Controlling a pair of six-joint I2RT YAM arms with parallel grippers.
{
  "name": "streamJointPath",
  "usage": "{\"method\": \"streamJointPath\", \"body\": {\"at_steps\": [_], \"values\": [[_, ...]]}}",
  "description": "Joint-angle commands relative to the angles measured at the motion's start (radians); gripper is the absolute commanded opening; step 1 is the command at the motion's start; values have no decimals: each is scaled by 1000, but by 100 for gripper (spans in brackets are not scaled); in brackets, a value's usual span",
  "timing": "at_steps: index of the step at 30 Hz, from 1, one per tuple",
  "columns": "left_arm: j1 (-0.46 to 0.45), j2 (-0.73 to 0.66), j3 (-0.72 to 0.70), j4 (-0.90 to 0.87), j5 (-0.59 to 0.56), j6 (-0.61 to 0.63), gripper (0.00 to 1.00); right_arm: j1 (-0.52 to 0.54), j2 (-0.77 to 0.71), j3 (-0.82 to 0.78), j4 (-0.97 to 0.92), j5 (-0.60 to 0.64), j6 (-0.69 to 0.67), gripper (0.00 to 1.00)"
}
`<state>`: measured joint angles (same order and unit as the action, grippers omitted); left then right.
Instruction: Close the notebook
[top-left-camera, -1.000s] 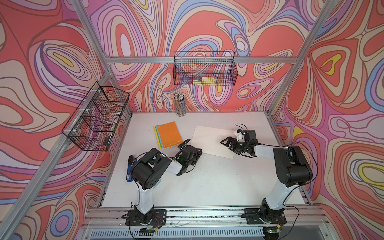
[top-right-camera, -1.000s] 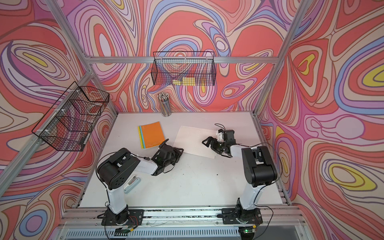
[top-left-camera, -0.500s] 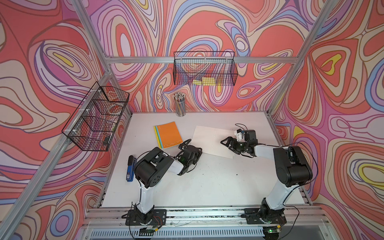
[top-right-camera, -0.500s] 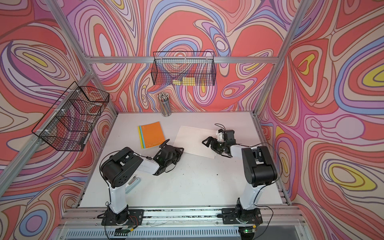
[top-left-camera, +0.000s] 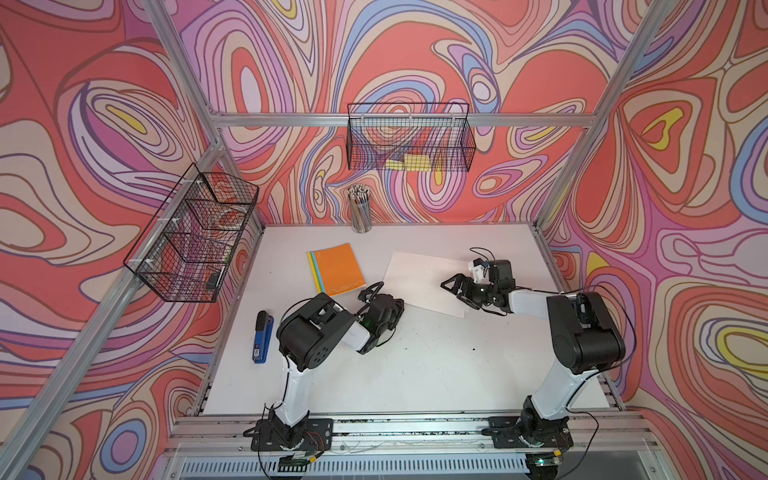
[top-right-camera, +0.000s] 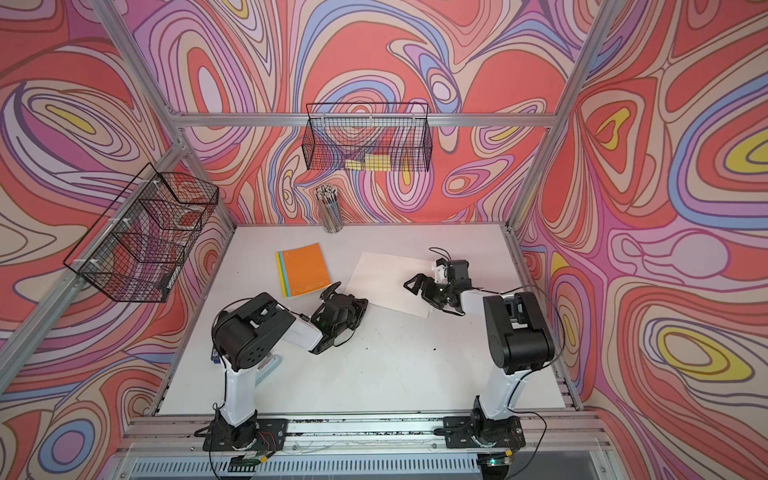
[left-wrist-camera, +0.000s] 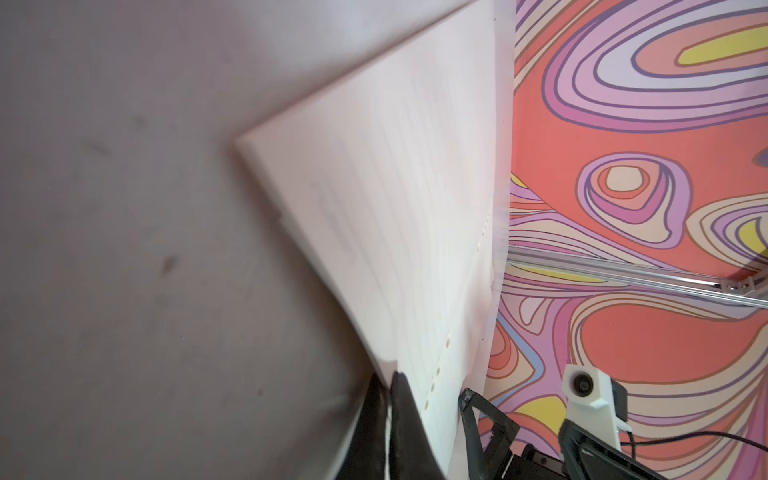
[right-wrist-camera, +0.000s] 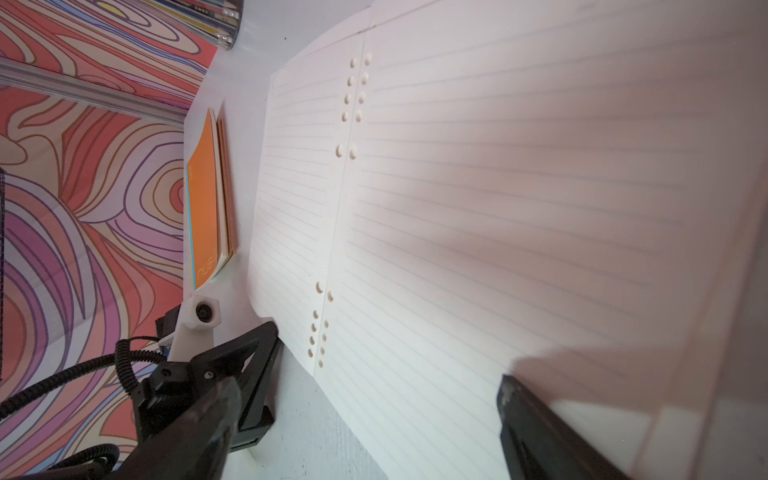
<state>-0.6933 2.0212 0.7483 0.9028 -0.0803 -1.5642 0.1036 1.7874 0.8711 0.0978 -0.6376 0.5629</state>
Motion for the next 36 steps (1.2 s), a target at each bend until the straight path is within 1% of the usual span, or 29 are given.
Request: {"method": "streamJointPath", "body": {"at_steps": [1,8,12,18,20,27,31,34,36], "values": [[-13,37,-31,1,-18,-7,0,-2,-10,-13,-53,0,-5,99],[-14,66,-75,126,-14,8,0,-2,-4,-11,-53,-5,-5,98],[-17,41,-110,163,-16,63,0,-2,-10,-4,-56,-2,-6,98],[-14,-64,-117,91,-23,194,0,-2,-10,2,-52,-7,4,98],[-4,-93,-115,53,-21,228,0,-1,-45,6,-62,-7,1,98],[92,-161,-142,50,52,284,0,-2,-99,4,-103,8,-17,98],[131,-210,-177,29,59,315,0,-2,-103,-1,-98,7,-9,98],[146,-266,-184,-31,58,369,0,-3,-108,-5,-88,3,2,99],[150,-317,-164,-125,57,427,0,-1,-114,-7,-88,5,2,98]]}}
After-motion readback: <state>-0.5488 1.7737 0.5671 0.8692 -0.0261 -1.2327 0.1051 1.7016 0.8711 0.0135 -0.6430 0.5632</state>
